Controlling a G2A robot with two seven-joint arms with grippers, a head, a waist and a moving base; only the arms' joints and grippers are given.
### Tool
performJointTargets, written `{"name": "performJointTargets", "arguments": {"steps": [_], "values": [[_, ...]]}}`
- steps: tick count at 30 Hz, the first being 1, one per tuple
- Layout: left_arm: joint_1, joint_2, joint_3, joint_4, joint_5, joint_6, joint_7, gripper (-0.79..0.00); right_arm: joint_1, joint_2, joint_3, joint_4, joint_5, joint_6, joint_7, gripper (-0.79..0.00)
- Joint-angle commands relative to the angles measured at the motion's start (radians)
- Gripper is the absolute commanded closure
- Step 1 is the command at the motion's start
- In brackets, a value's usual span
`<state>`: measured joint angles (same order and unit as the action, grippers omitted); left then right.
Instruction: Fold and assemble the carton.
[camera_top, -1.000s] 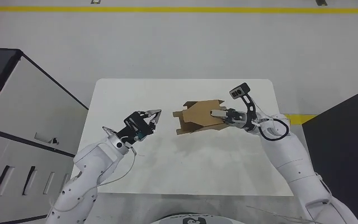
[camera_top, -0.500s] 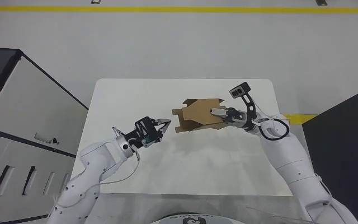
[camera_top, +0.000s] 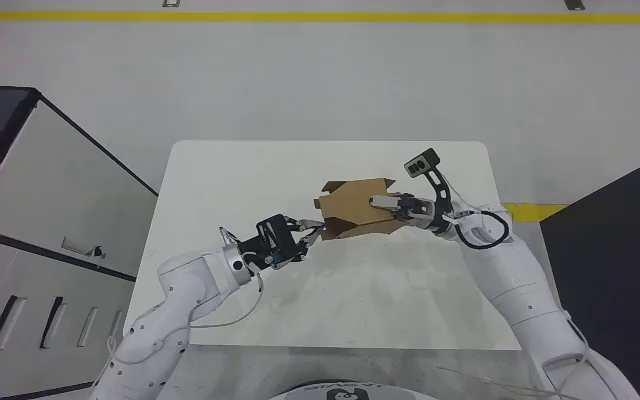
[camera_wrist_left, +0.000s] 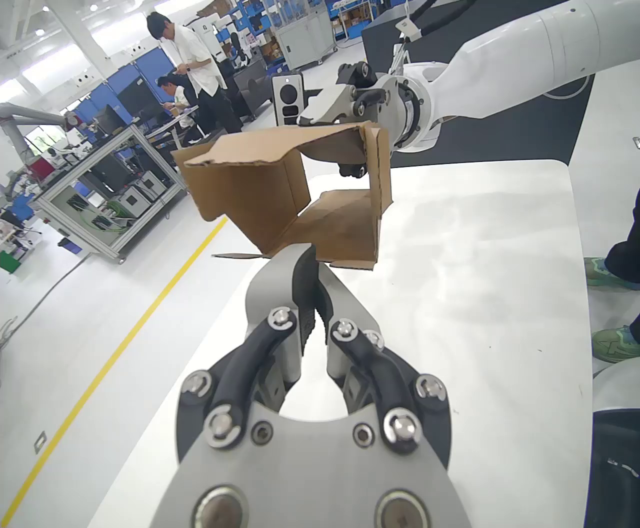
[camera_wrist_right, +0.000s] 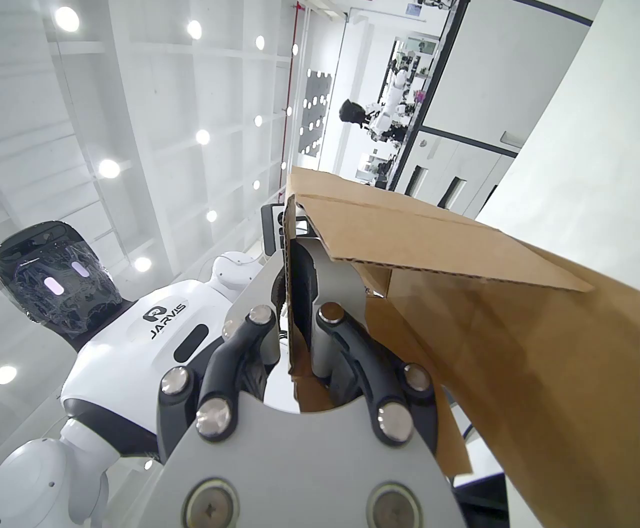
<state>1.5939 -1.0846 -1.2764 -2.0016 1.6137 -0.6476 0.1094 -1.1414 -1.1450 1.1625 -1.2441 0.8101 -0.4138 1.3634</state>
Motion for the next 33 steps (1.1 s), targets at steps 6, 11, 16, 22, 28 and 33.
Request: {"name": "performJointTargets", "arguments": {"steps": [6, 11, 16, 22, 28, 33], "values": [[-0.01, 0.002, 0.011, 0.003, -0.001, 0.002, -0.005, 0.0, 0.005, -0.003, -0.01, 0.01, 0.001, 0.013, 0.016, 0.0], [-0.014, 0.003, 0.017, 0.001, 0.002, 0.002, -0.003, 0.0, 0.01, -0.006, -0.018, 0.013, 0.001, 0.018, 0.035, 0.0], [-0.019, 0.005, 0.025, 0.0, 0.009, -0.003, -0.001, 0.0, 0.015, -0.007, -0.021, 0.019, 0.001, 0.021, 0.042, 0.0], [-0.027, 0.006, 0.04, -0.01, 0.02, -0.007, 0.001, 0.0, 0.019, -0.01, -0.027, 0.021, -0.002, 0.025, 0.046, 0.0], [-0.032, 0.007, 0.057, -0.01, 0.028, -0.003, 0.003, 0.0, 0.024, -0.014, -0.037, 0.018, -0.005, 0.03, 0.044, 0.0], [-0.034, 0.008, 0.063, -0.014, 0.031, -0.001, 0.004, 0.0, 0.022, -0.016, -0.042, 0.017, -0.006, 0.03, 0.044, 0.0]]}}
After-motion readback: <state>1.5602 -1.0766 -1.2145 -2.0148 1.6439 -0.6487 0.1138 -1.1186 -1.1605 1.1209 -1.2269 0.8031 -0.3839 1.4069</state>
